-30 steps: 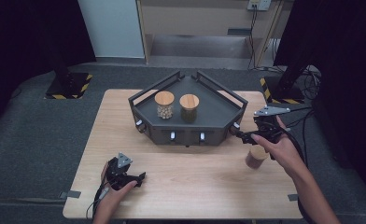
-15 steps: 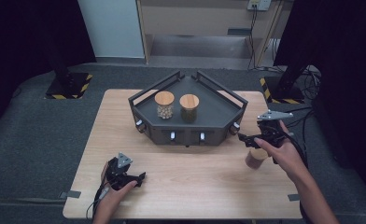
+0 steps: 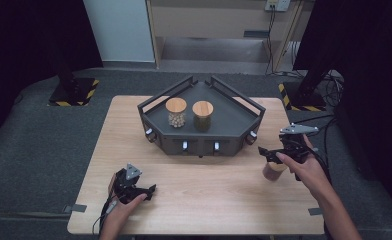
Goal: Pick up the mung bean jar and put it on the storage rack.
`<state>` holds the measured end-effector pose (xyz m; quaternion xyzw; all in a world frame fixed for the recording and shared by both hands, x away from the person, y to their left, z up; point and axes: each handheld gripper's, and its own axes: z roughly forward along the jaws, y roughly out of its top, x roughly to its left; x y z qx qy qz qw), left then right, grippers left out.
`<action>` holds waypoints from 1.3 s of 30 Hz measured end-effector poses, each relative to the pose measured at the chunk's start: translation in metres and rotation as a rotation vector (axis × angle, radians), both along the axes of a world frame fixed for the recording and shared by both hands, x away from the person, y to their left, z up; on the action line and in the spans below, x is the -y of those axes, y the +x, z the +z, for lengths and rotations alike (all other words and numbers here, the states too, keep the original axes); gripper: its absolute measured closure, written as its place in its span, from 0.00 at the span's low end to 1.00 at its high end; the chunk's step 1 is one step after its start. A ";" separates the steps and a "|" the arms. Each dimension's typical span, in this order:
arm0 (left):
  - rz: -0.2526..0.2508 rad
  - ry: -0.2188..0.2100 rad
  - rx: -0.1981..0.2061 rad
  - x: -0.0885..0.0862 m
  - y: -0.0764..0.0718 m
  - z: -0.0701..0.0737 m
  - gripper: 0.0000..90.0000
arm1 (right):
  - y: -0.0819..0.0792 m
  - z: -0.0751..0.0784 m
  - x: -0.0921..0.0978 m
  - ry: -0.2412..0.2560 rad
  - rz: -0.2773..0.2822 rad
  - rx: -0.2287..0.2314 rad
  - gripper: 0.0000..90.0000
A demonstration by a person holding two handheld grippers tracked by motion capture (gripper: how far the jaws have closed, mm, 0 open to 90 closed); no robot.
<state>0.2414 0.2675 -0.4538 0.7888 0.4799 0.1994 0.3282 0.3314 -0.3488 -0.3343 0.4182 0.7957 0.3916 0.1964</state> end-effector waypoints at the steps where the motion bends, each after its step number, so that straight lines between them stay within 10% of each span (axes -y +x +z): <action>1: 0.000 0.000 0.000 0.000 0.000 0.000 0.01 | -0.001 -0.001 0.000 0.002 -0.003 0.001 0.04; 39: 0.000 0.000 0.000 0.000 0.000 0.000 0.01 | -0.030 -0.023 0.028 0.006 -0.063 -0.009 0.04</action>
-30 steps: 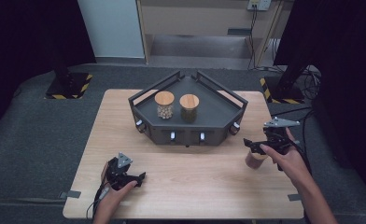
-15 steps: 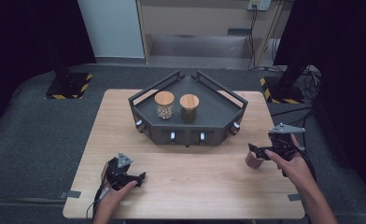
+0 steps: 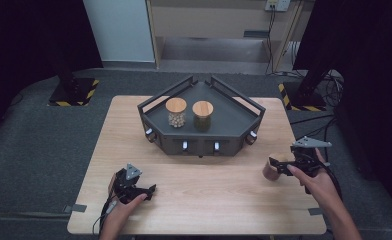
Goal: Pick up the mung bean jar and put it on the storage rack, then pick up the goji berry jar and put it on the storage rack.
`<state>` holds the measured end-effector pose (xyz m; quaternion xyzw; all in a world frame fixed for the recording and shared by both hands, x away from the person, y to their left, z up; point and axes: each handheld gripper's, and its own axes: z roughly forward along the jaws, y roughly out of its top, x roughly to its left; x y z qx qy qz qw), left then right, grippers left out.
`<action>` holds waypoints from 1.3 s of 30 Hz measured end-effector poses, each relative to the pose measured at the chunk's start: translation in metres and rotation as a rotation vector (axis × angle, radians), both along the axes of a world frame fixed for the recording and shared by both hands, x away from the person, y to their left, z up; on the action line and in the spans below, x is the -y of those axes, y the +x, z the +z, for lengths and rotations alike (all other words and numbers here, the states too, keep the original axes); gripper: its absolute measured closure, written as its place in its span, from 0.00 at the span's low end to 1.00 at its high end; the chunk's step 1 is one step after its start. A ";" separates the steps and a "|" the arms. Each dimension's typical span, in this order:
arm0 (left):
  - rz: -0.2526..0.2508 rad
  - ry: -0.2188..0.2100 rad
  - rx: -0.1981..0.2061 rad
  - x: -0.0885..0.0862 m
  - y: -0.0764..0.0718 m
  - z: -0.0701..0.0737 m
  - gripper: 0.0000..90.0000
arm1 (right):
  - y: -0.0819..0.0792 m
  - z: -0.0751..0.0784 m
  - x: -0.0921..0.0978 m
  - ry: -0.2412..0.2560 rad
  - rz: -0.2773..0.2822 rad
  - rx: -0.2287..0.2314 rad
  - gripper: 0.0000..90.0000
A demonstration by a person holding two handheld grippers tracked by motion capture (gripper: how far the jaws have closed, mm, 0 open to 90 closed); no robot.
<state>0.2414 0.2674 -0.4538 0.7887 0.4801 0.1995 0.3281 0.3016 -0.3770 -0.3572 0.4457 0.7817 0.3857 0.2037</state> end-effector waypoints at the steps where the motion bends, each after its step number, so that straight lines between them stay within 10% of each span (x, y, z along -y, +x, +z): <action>1: 0.000 0.000 0.000 0.000 0.000 0.000 0.01 | -0.001 0.000 0.000 -0.002 0.001 0.004 0.04; 39: 0.000 0.000 0.000 0.000 0.000 0.000 0.01 | -0.004 -0.023 0.003 -0.026 -0.014 -0.027 0.04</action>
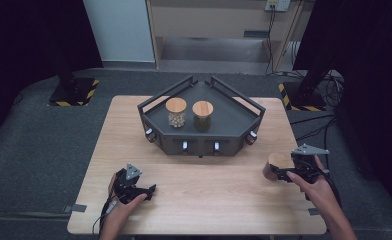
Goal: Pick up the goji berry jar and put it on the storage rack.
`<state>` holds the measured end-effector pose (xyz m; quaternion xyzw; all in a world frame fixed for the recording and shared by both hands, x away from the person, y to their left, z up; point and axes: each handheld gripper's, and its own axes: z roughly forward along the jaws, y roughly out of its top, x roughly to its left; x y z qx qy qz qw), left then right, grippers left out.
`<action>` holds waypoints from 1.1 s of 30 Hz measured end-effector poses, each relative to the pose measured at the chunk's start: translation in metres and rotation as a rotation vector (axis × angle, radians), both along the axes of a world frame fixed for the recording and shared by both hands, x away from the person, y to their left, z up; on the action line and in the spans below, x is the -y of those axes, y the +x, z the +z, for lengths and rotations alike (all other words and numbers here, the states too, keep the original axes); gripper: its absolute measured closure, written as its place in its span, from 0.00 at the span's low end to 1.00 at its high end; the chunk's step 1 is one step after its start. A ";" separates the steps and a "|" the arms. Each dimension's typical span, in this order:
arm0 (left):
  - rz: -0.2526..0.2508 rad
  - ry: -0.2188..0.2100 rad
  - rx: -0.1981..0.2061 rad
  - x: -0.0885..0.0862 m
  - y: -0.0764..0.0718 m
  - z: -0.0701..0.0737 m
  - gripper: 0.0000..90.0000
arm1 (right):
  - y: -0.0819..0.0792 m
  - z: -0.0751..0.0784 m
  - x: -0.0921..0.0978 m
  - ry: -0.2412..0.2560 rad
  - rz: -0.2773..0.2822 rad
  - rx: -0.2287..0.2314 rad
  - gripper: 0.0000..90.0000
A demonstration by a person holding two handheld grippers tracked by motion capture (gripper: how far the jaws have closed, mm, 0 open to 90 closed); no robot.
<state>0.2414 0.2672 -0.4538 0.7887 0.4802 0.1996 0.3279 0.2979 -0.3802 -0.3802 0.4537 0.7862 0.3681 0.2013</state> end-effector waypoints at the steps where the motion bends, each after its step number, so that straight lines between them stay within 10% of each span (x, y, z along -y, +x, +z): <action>1: 0.000 0.000 0.000 0.000 0.000 0.000 0.01 | 0.001 -0.001 0.000 0.001 -0.002 -0.003 0.04; 33: 0.000 0.000 0.000 0.000 0.000 0.000 0.01 | 0.017 -0.032 -0.002 0.015 -0.036 -0.072 0.09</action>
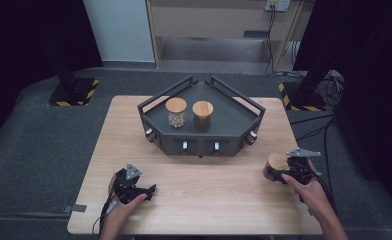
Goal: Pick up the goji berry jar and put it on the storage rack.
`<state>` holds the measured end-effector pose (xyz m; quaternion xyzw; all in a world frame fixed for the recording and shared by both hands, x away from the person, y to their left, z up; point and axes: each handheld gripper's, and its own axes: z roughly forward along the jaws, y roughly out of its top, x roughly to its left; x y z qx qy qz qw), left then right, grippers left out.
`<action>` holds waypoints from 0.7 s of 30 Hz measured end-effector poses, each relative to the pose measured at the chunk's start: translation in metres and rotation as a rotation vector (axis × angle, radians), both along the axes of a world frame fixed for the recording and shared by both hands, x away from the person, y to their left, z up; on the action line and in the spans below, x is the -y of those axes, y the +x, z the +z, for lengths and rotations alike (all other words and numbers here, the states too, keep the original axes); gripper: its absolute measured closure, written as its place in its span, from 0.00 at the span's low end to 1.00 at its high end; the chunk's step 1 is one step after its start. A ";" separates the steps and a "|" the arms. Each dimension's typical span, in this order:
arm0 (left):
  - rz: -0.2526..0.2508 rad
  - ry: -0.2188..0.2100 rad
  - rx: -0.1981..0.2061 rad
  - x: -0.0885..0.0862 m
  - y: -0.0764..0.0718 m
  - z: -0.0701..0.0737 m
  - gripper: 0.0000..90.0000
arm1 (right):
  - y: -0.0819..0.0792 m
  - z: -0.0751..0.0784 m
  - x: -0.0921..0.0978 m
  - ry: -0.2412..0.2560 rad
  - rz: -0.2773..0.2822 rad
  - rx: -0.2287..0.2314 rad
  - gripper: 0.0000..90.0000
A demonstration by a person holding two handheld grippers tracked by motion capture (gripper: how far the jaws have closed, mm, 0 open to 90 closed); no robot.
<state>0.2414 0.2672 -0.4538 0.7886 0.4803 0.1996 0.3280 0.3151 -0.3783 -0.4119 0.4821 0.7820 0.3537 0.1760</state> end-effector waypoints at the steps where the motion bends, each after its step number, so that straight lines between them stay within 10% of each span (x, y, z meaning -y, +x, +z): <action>1: 0.000 0.000 0.000 0.000 0.000 0.000 0.01 | 0.001 -0.001 0.000 0.000 0.001 -0.001 0.09; 21: 0.000 0.000 0.000 0.000 0.000 0.000 0.01 | -0.001 -0.003 -0.009 -0.026 0.024 0.027 0.28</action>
